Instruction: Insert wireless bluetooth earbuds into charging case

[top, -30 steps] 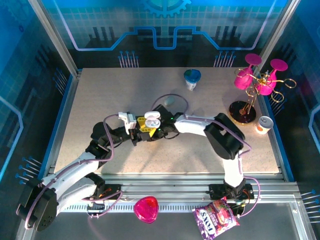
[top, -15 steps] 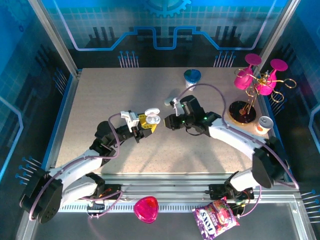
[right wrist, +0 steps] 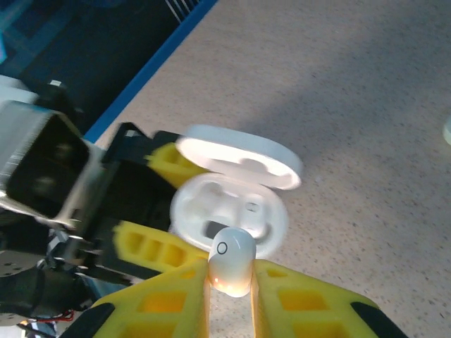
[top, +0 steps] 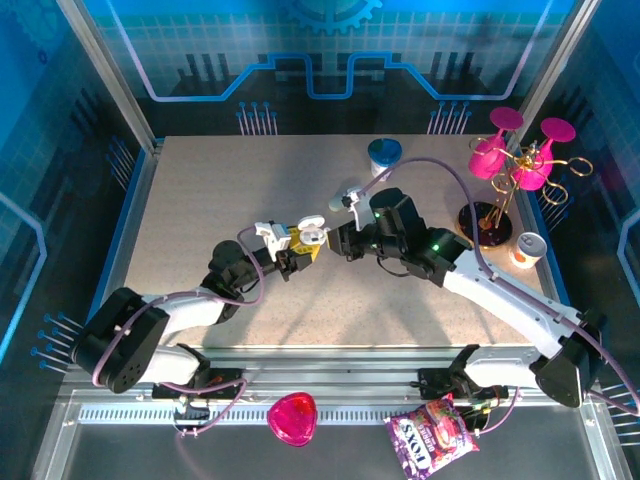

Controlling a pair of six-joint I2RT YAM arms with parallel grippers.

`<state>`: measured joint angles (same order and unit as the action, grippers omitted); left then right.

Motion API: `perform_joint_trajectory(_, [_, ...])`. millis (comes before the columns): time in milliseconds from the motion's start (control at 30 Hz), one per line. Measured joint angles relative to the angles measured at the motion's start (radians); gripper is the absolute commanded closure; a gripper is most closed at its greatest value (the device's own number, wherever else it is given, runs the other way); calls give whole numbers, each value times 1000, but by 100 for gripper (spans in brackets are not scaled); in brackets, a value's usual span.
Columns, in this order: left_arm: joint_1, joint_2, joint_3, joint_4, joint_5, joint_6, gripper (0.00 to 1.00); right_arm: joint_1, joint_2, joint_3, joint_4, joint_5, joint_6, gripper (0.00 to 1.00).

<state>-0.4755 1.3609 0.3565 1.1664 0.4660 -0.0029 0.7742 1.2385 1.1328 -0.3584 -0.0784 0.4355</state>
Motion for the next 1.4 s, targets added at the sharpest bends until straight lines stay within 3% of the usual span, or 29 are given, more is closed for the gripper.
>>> perform_joint_trajectory(400, [-27,11,8,19,-18,10,75,37,114,72,15,0,-16,80])
perform_joint_trajectory(1133, [-51,3,35,-10,-58,10,75,37,138,73,35,1,-18,80])
perform_joint_trajectory(1400, [-51,-1,39,-10,-62,10,74,37,113,71,34,18,-18,69])
